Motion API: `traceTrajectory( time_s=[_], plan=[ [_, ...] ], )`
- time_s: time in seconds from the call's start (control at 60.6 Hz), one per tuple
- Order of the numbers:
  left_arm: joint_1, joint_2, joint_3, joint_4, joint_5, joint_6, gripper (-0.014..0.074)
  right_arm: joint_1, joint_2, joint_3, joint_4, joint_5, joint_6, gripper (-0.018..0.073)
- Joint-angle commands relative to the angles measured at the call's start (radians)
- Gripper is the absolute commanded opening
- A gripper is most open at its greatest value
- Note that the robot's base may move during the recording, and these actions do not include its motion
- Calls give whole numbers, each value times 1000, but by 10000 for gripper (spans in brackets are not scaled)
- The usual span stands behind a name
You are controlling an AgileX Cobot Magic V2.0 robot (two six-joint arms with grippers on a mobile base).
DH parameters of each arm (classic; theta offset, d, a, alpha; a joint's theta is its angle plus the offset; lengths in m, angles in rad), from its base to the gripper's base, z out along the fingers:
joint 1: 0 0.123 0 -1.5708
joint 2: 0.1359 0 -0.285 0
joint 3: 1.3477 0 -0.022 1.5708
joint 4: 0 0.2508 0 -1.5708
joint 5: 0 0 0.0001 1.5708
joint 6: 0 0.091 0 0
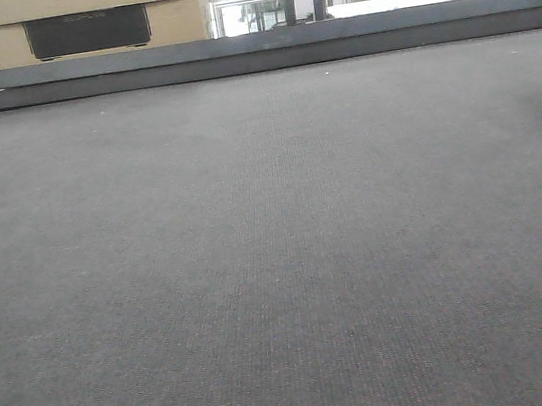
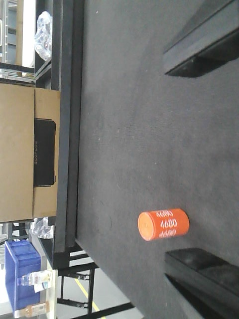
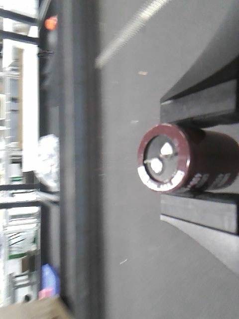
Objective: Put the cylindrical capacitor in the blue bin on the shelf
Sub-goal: 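Close both grippers on the cylinders and lift them off the table, then hold both cylinders raised and pull the arms back from the table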
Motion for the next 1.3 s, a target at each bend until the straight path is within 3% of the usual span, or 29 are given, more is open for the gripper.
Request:
traceTrajectory(
  time_s=[0.0, 0.198, 0.413, 0.495, 0.974, 1.287],
  plan=[
    [-2, 99, 28, -66, -179, -2, 602, 2, -115, 2, -6, 111, 0, -162],
    [-2, 396, 36, -111, -397, -2, 602, 2, -287, 2, -7, 294, 0, -162],
    [16, 685, 27, -217, -675, 4, 602, 2, -367, 2, -7, 364, 0, -162],
    [47, 788, 0, -236, -727, 7, 602, 2, -385, 2, -7, 384, 0, -162],
    [139, 1168, -326, -235, -721, 54, 602, 2, -389, 2, -7, 390, 0, -162],
    [140, 1323, -482, -226, -721, 87, 602, 2, -389, 2, -7, 390, 0, -162]
  ],
)
